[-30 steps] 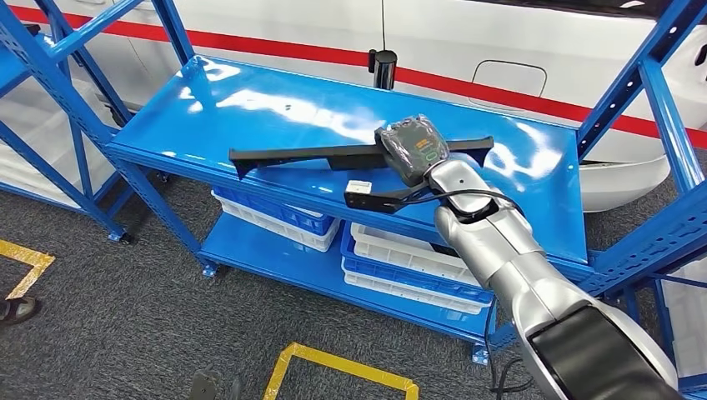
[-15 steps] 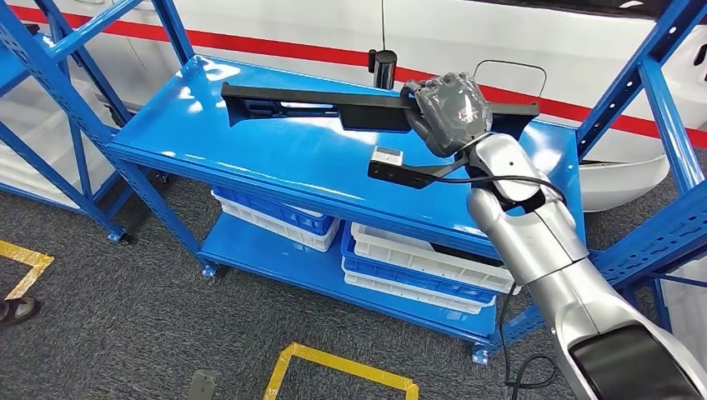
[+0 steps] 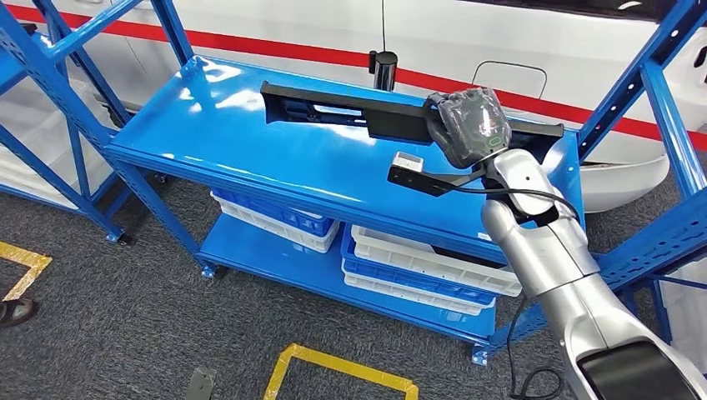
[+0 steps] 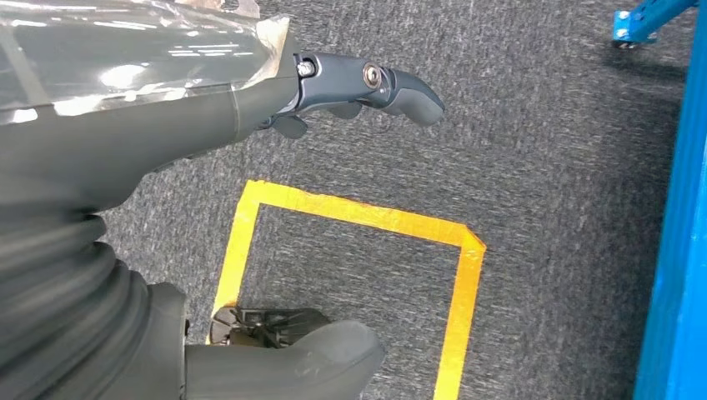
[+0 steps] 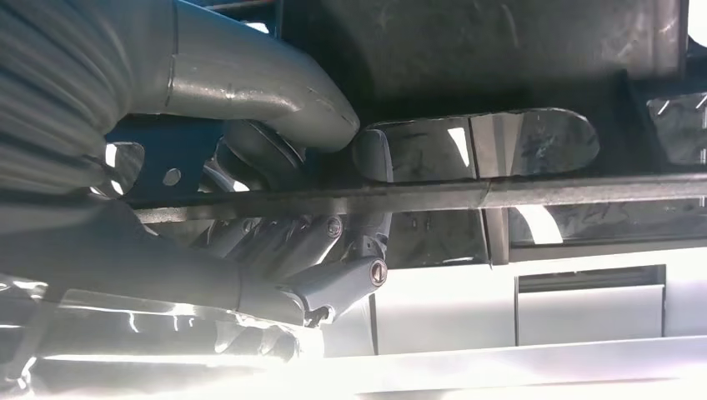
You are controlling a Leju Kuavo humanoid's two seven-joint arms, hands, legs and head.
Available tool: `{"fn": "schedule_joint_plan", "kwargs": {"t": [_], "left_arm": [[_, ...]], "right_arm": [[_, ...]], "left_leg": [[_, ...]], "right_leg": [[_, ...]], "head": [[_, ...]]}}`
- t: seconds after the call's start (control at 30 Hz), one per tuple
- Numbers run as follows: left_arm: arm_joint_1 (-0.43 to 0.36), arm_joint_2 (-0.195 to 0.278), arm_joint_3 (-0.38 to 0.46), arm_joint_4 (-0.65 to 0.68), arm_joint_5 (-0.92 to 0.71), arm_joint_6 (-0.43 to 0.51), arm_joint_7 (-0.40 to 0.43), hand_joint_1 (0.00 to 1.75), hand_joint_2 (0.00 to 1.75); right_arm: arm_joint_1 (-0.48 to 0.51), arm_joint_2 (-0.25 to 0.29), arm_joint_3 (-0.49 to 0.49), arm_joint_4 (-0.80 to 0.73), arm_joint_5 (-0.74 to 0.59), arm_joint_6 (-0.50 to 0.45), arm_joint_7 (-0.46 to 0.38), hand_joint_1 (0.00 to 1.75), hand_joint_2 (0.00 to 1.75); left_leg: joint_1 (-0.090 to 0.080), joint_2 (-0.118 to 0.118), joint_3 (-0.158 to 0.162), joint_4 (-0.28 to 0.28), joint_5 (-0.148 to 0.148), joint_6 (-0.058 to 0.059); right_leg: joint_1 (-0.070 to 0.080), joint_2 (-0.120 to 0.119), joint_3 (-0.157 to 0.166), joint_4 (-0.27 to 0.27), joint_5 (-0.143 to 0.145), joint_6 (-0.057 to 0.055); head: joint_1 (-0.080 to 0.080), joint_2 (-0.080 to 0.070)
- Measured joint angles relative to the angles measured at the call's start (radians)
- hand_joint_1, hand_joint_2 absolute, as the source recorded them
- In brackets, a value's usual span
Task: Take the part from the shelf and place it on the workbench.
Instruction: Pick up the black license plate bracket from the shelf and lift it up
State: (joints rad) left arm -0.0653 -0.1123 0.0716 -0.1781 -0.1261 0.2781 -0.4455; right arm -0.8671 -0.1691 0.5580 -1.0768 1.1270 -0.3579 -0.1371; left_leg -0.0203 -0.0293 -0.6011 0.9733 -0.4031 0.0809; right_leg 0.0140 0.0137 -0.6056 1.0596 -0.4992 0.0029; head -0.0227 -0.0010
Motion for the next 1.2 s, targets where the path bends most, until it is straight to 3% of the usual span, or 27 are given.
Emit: {"fn": "schedule_joint_plan", "kwargs": {"t": [0.07, 0.13, 0.17, 0.23, 0.3, 0.37, 0.43, 0.47, 0.5, 0.57, 0.6, 0.63, 0.67, 0.7, 0.77, 0.83, 0.9, 0.97, 1.03, 1.1, 1.13, 1.17, 1.2], "left_arm": [[-0.001, 0.0, 0.0, 0.0, -0.004, -0.004, 0.0, 0.0, 1.75], [-0.001, 0.0, -0.001, 0.0, -0.008, -0.007, 0.001, 0.0, 1.75], [-0.001, 0.0, -0.001, 0.0, -0.01, -0.008, 0.003, 0.0, 1.75], [-0.002, 0.0, -0.001, 0.0, -0.01, -0.012, 0.006, 0.0, 1.75], [-0.003, 0.001, -0.002, 0.0, -0.011, -0.017, 0.008, 0.0, 1.75], [-0.004, 0.001, -0.002, 0.0, -0.013, -0.018, 0.009, 0.0, 1.75], [-0.004, 0.002, -0.003, 0.0, -0.017, -0.018, 0.011, 0.0, 1.75], [-0.003, 0.003, -0.004, 0.0, -0.019, -0.018, 0.012, 0.0, 1.75], [-0.004, 0.003, -0.004, 0.0, -0.021, -0.018, 0.012, 0.0, 1.75], [-0.004, 0.002, -0.004, 0.0, -0.022, -0.018, 0.012, 0.0, 1.75], [-0.004, 0.002, -0.004, 0.0, -0.022, -0.019, 0.013, 0.0, 1.75], [-0.004, 0.002, -0.004, 0.0, -0.022, -0.019, 0.013, 0.0, 1.75], [-0.004, 0.002, -0.004, 0.0, -0.022, -0.019, 0.014, 0.0, 1.75], [-0.004, 0.002, -0.004, 0.0, -0.022, -0.019, 0.016, 0.0, 1.75], [-0.006, 0.002, -0.004, 0.0, -0.022, -0.019, 0.02, 0.0, 1.75], [-0.008, 0.002, -0.004, 0.0, -0.022, -0.018, 0.022, 0.0, 1.75], [-0.009, 0.002, -0.004, 0.0, -0.022, -0.018, 0.023, 0.0, 1.75], [-0.009, 0.002, -0.004, 0.0, -0.023, -0.018, 0.024, 0.0, 1.75], [-0.011, 0.002, -0.004, -0.001, -0.024, -0.017, 0.024, 0.0, 1.75], [-0.011, 0.002, -0.004, 0.0, -0.025, -0.017, 0.024, 0.0, 1.75], [-0.011, 0.001, -0.004, 0.0, -0.025, -0.017, 0.025, 0.0, 1.75], [-0.011, 0.001, -0.004, 0.0, -0.025, -0.017, 0.025, 0.0, 1.75], [-0.011, 0.001, -0.004, 0.0, -0.025, -0.017, 0.025, 0.0, 1.75]], "right_arm": [[0.007, 0.0, -0.005, 0.001, 0.003, -0.003, 0.0, 1.62, 1.75], [0.023, -0.001, -0.009, 0.002, 0.01, -0.005, 0.001, 1.62, 1.75], [0.03, -0.001, -0.012, 0.003, 0.012, -0.005, 0.002, 1.62, 1.75], [0.038, -0.002, -0.016, 0.004, 0.015, -0.006, 0.002, 1.62, 1.75], [0.04, -0.001, -0.021, 0.004, 0.016, -0.007, 0.002, 1.62, 1.75], [0.043, -0.001, -0.024, 0.004, 0.018, -0.008, 0.002, 1.62, 1.75], [0.046, 0.0, -0.028, 0.004, 0.019, -0.009, 0.001, 1.62, 1.75], [0.046, 0.0, -0.029, 0.004, 0.02, -0.009, 0.001, 1.62, 1.75], [0.046, 0.001, -0.031, 0.004, 0.02, -0.009, 0.001, 1.62, 1.75], [0.046, 0.002, -0.031, 0.004, 0.022, -0.008, 0.0, 1.62, 1.75], [0.047, 0.002, -0.032, 0.004, 0.023, -0.008, 0.0, 1.62, 1.75], [0.049, 0.001, -0.032, 0.004, 0.024, -0.008, -0.001, 1.62, 1.75], [0.051, 0.001, -0.033, 0.004, 0.026, -0.007, -0.001, 1.62, 1.75], [0.052, 0.0, -0.034, 0.003, 0.028, -0.006, -0.002, 1.62, 1.75], [0.054, -0.001, -0.039, 0.0, 0.032, -0.003, -0.005, 1.62, 1.75], [0.054, -0.002, -0.044, -0.004, 0.035, -0.001, -0.007, 1.62, 1.75], [0.054, -0.001, -0.046, -0.005, 0.038, 0.002, -0.008, 1.62, 1.75], [0.055, -0.003, -0.047, -0.005, 0.039, 0.004, -0.01, 1.62, 1.75], [0.056, -0.006, -0.049, -0.005, 0.04, 0.004, -0.01, 1.62, 1.75], [0.059, -0.007, -0.05, -0.005, 0.04, 0.005, -0.01, 1.62, 1.75], [0.062, -0.008, -0.05, -0.005, 0.04, 0.005, -0.01, 1.62, 1.75], [0.064, -0.008, -0.05, -0.005, 0.04, 0.006, -0.01, 1.62, 1.75], [0.065, -0.008, -0.051, -0.005, 0.04, 0.006, -0.01, 1.62, 1.75]], "left_leg": [[0.001, 0.002, 0.002, -0.002, 0.001, 0.001], [0.003, 0.002, 0.001, -0.001, 0.0, 0.0], [0.006, 0.002, 0.0, 0.001, -0.001, -0.002], [0.012, 0.002, -0.003, 0.012, -0.007, -0.011], [0.013, 0.002, -0.012, 0.028, -0.014, -0.026], [0.011, -0.001, -0.019, 0.038, -0.015, -0.038], [0.014, -0.002, -0.026, 0.049, -0.02, -0.047], [0.017, 0.001, -0.035, 0.065, -0.038, -0.053], [0.02, 0.005, -0.05, 0.103, -0.07, -0.059], [0.027, 0.013, -0.095, 0.232, -0.155, -0.074], [0.03, 0.015, -0.115, 0.295, -0.186, -0.079], [0.033, 0.016, -0.121, 0.33, -0.198, -0.083], [0.036, 0.018, -0.108, 0.326, -0.192, -0.084], [0.038, 0.019, -0.075, 0.283, -0.171, -0.084], [0.039, 0.022, 0.024, 0.138, -0.126, -0.079], [0.033, 0.023, 0.08, 0.047, -0.108, -0.071], [0.026, 0.022, 0.077, 0.036, -0.1, -0.063], [0.026, 0.026, 0.067, 0.026, -0.08, -0.046], [0.027, 0.03, 0.05, 0.017, -0.055, -0.031], [0.024, 0.03, 0.024, 0.017, -0.036, -0.024], [0.023, 0.029, 0.011, 0.018, -0.027, -0.023], [0.022, 0.029, -0.002, 0.019, -0.018, -0.024], [0.022, 0.029, -0.014, 0.021, -0.01, -0.026]], "right_leg": [[-0.008, -0.001, -0.065, 0.139, -0.057, 0.001], [-0.02, -0.001, -0.11, 0.229, -0.077, 0.015], [-0.026, -0.002, -0.104, 0.215, -0.062, 0.028], [-0.041, -0.007, -0.043, 0.084, -0.005, 0.056], [-0.043, -0.006, 0.015, -0.021, 0.035, 0.064], [-0.038, 0.0, 0.023, -0.036, 0.043, 0.054], [-0.045, -0.001, 0.015, -0.04, 0.046, 0.039], [-0.049, -0.002, 0.011, -0.04, 0.051, 0.029], [-0.052, -0.003, 0.008, -0.041, 0.056, 0.019], [-0.049, -0.006, -0.002, -0.041, 0.064, 0.003], [-0.047, -0.008, -0.008, -0.041, 0.068, -0.001], [-0.046, -0.009, -0.013, -0.041, 0.073, -0.002], [-0.045, -0.01, -0.018, -0.041, 0.077, -0.001], [-0.045, -0.011, -0.022, -0.041, 0.081, 0.0], [-0.043, -0.011, -0.027, -0.04, 0.09, 0.008], [-0.042, -0.013, -0.031, -0.042, 0.1, 0.022], [-0.042, -0.014, -0.034, -0.047, 0.113, 0.04], [-0.041, -0.014, -0.046, -0.035, 0.101, 0.046], [-0.038, -0.014, -0.081, 0.047, 0.036, 0.035], [-0.037, -0.014, -0.122, 0.182, -0.04, 0.028], [-0.036, -0.014, -0.13, 0.231, -0.059, 0.031], [-0.036, -0.014, -0.12, 0.245, -0.059, 0.038], [-0.036, -0.014, -0.091, 0.221, -0.046, 0.047]], "head": [[0.002, 0.0], [0.001, 0.0], [0.002, 0.0], [0.003, 0.0], [0.005, 0.0], [0.005, 0.0], [0.004, 0.0], [0.001, 0.0], [-0.001, 0.0], [-0.005, 0.0], [-0.005, 0.0], [-0.005, 0.0], [-0.005, 0.0], [-0.006, 0.0], [-0.006, 0.0], [-0.005, 0.0], [-0.005, 0.0], [-0.005, 0.0], [-0.003, 0.0], [-0.002, 0.0], [-0.001, 0.0], [-0.001, 0.0], [0.0, 0.0]]}}
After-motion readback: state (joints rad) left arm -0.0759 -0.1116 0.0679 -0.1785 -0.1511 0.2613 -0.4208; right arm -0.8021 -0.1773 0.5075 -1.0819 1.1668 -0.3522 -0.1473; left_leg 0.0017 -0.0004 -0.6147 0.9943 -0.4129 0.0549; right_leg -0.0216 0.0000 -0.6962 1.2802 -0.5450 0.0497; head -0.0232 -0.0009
